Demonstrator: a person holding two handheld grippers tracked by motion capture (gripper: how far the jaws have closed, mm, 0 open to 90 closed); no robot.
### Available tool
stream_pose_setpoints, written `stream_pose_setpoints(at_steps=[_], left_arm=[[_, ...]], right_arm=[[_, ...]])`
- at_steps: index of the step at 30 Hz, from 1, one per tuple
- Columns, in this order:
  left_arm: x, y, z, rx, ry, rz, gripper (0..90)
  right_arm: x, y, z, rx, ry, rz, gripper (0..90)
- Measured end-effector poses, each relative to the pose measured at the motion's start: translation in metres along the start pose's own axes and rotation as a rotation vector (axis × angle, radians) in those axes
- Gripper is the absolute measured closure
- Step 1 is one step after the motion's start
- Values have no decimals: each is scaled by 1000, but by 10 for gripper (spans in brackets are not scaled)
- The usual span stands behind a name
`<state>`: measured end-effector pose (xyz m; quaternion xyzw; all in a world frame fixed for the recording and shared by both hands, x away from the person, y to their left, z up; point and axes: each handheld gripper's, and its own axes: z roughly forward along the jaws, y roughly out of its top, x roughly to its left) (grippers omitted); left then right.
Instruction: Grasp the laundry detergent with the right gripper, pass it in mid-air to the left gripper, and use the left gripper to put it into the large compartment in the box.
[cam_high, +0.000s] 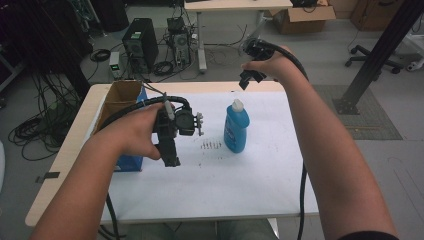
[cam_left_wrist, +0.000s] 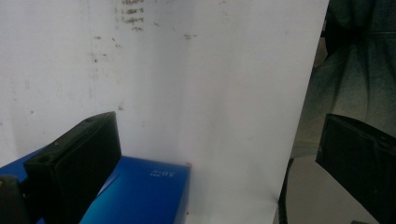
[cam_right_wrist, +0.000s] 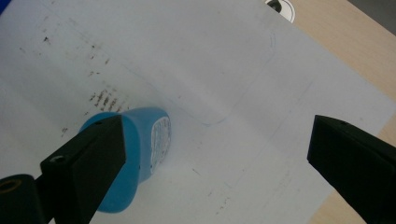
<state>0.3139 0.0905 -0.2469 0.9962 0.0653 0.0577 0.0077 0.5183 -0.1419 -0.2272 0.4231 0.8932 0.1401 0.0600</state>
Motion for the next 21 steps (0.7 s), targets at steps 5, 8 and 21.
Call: stream_pose_setpoints(at_steps=[5, 8, 21], left_arm=[[-1, 0, 2, -1, -3, 6, 2], [0, 0, 2, 2, -5, 10, 2], [0, 4, 6, 22, -16, 27, 2]], right_arm=[[-3, -12, -8, -13, -2, 7, 46], [-4, -21, -11, -18, 1, 10, 46], [-9, -60, -20, -32, -2, 17, 47]])
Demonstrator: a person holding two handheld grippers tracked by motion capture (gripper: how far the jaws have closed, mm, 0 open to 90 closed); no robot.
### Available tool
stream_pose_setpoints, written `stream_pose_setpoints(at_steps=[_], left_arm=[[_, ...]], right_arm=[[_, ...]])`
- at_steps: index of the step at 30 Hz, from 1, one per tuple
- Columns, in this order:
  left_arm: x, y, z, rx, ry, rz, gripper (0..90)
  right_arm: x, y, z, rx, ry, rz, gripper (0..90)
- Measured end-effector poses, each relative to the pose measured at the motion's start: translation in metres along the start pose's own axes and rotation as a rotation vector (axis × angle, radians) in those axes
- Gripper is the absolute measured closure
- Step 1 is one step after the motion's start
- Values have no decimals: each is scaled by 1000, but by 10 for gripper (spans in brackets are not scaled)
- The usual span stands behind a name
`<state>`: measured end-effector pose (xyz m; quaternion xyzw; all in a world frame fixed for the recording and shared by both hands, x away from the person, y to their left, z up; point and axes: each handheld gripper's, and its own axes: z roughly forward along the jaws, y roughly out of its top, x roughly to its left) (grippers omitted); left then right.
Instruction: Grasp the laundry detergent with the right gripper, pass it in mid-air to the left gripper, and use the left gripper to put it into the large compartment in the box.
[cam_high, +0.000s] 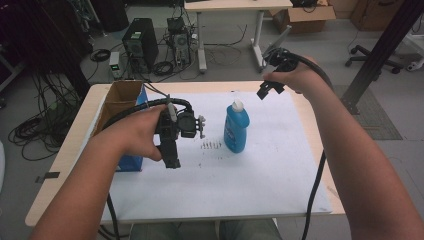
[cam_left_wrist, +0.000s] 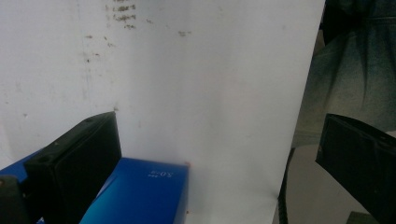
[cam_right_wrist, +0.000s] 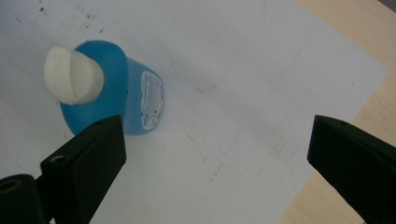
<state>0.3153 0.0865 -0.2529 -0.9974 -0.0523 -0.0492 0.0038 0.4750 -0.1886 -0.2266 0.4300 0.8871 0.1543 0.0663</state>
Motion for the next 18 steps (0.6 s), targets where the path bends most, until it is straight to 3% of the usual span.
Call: stream_pose_setpoints(at_steps=[11, 18], left_arm=[[2, 0, -1, -11, 0, 9, 2], [5, 2, 1, 4, -4, 19, 2]], right_arm=[[-3, -34, 4, -5, 6, 7, 46], [8, -57, 10, -3, 12, -26, 47]])
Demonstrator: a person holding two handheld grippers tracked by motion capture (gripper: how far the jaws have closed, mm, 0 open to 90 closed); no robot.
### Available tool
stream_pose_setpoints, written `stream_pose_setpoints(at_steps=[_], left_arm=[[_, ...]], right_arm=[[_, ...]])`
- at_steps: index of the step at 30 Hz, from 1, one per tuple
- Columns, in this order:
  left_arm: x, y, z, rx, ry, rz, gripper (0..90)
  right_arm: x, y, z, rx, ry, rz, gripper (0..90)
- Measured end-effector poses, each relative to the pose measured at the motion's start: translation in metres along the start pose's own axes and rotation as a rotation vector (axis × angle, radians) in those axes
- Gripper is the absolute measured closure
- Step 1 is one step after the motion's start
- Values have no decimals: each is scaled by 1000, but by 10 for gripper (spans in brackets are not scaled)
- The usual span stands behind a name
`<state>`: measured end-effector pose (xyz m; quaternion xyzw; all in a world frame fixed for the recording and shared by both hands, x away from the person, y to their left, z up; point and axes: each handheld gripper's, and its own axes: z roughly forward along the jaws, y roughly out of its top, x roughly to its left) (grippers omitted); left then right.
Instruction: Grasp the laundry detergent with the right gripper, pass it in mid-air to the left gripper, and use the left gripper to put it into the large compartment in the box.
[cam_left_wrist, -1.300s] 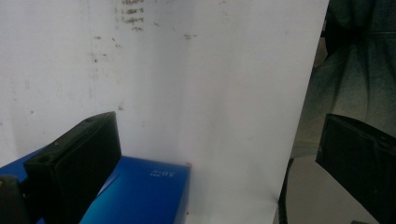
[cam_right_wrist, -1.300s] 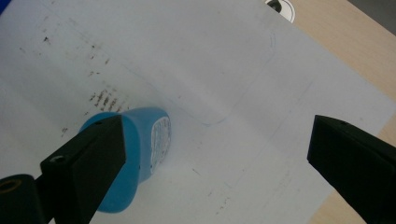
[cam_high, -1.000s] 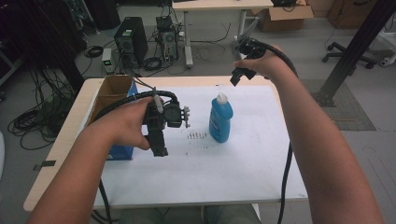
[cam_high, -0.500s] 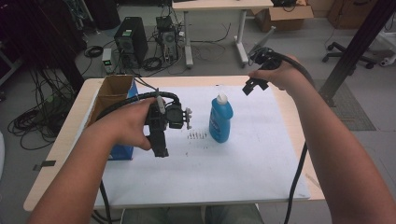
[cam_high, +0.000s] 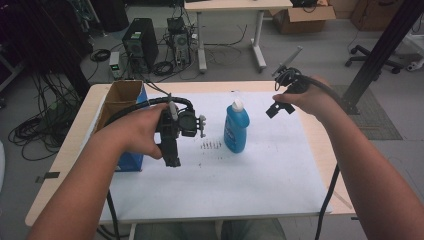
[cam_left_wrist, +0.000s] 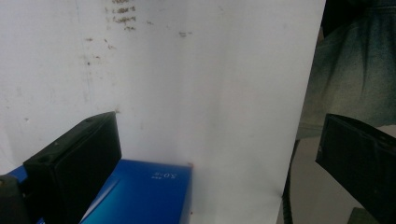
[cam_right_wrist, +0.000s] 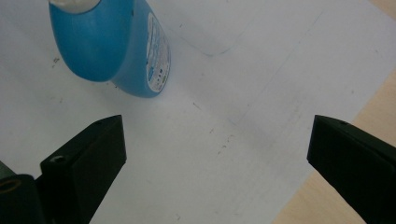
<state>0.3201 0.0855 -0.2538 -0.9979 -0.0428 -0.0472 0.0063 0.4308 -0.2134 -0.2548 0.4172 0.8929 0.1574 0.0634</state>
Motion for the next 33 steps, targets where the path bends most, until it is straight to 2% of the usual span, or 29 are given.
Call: stream_pose_setpoints(at_steps=[13, 22, 33], left_arm=[[1, 1, 8, 14, -5, 17, 2], [-1, 0, 9, 12, -6, 27, 2], [-1, -1, 13, 13, -6, 36, 2]], right_arm=[[13, -30, 8, -12, 21, -9, 47], [18, -48, 18, -59, 30, 11, 51], [25, -58, 35, -111, 53, 8, 51]])
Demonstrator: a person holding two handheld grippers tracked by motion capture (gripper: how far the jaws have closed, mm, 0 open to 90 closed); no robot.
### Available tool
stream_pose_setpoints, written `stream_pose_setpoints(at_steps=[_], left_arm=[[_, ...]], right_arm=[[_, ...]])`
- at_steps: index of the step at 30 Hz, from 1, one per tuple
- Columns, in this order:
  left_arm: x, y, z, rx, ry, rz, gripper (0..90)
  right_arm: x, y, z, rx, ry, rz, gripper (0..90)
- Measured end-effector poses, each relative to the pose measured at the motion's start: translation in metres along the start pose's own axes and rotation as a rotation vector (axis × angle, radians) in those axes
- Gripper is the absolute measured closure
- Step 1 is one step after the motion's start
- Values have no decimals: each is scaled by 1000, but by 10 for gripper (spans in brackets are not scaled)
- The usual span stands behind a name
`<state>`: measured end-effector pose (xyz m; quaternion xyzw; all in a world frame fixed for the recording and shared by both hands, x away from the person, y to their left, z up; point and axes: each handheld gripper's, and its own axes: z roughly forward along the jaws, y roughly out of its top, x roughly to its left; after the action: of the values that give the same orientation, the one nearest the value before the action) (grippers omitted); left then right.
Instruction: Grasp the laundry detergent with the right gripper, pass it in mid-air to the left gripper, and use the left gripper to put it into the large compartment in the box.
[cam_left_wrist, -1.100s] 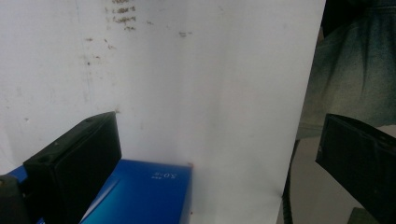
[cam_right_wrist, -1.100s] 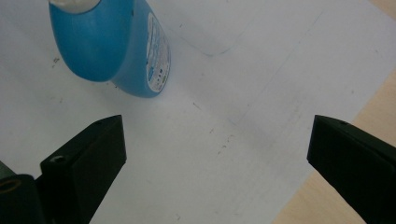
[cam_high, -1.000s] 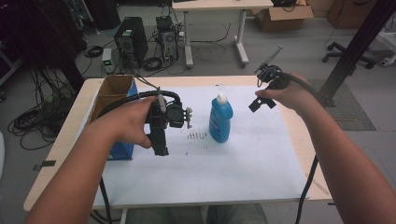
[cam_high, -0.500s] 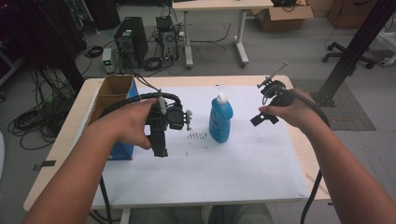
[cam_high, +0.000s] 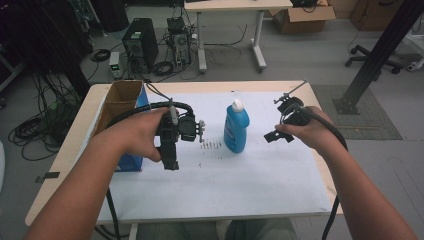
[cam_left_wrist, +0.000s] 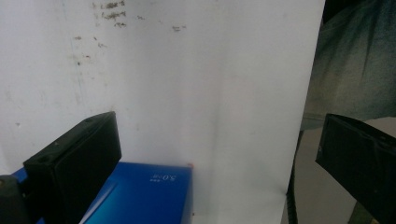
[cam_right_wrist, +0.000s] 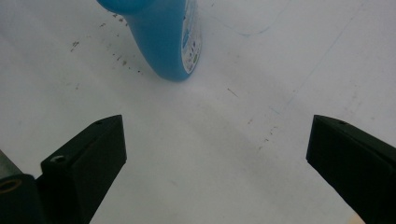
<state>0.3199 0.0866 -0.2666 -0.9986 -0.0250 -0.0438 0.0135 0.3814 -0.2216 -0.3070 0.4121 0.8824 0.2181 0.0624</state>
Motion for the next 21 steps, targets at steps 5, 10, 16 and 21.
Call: stream_pose_setpoints(at_steps=[5, 10, 16, 21], left_arm=[[0, 1, 0, 3, 0, 5, 2], [-3, 2, 0, 0, 1, 6, 2], [-4, 1, 0, 1, 6, 11, 2], [-5, 2, 1, 6, 4, 11, 2]], right_arm=[[5, -4, 10, -30, 13, -11, 51], [10, -7, 20, -69, 26, -13, 50], [14, -11, 35, -91, 49, -7, 50], [18, -14, 44, -101, 54, -5, 50]])
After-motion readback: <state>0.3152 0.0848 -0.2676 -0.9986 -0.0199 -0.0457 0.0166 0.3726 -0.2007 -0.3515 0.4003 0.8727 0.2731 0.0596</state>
